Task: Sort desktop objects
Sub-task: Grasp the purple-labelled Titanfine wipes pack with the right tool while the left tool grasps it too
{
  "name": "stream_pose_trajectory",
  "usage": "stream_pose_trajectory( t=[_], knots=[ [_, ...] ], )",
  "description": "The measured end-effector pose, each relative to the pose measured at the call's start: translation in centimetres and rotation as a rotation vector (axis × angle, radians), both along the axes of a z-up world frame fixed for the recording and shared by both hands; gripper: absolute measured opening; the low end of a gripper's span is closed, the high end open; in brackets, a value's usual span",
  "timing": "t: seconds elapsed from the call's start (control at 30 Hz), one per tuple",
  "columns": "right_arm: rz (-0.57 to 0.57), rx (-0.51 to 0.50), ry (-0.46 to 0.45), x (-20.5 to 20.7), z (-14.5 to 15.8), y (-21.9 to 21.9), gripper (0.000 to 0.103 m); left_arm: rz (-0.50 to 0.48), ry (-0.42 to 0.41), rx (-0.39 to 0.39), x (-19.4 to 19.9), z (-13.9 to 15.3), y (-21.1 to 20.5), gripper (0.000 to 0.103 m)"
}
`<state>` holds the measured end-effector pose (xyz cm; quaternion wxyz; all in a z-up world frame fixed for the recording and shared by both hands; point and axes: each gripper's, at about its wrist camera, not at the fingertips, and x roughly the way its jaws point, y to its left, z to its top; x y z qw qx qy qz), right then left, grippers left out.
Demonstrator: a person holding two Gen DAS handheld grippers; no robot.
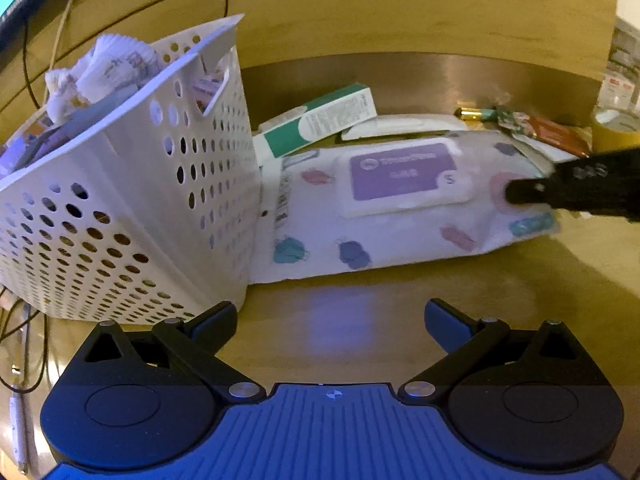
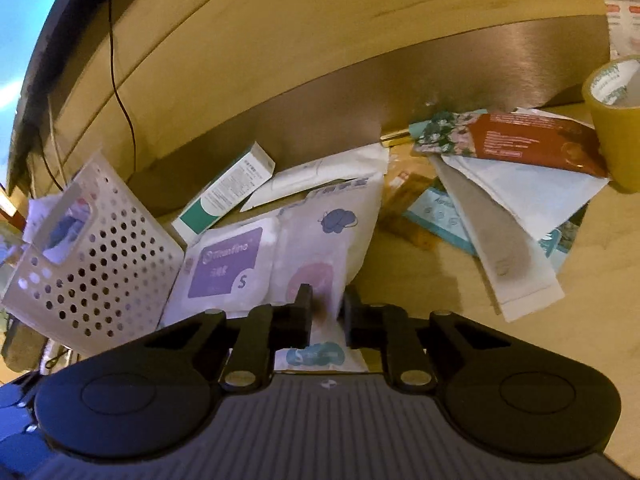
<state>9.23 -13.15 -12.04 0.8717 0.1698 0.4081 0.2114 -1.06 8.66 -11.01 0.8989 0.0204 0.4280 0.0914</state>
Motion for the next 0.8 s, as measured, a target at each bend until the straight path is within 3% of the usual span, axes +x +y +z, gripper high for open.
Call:
stream_pose_trajectory(
  t=[0.3,0.43,0.6,0.8],
  knots=[
    [-0.081,-0.106,-0.021,-2.2,0.6,-6.4,0.016,-0.073,0.004,-0.008,3.0,-0.5,-1.7,0.103],
    [-0.109,-0.123,-0.017,-2.7,0.5,-9.0,0.017,-0.102,0.043,-0.076,5.4,-1.7,-2.2,0.103],
    [-0.113,-0.128,-0.022,-2.9,0.3,-9.3,0.017,-0.114,0.061,-0.092,8.0,-2.4,-3.1,0.103],
    [-0.114,-0.133,-0.021,-2.7,0.4,-9.5,0.017,-0.153,0.079,-0.187,10.6,-3.3,-3.1,0.103]
  ],
)
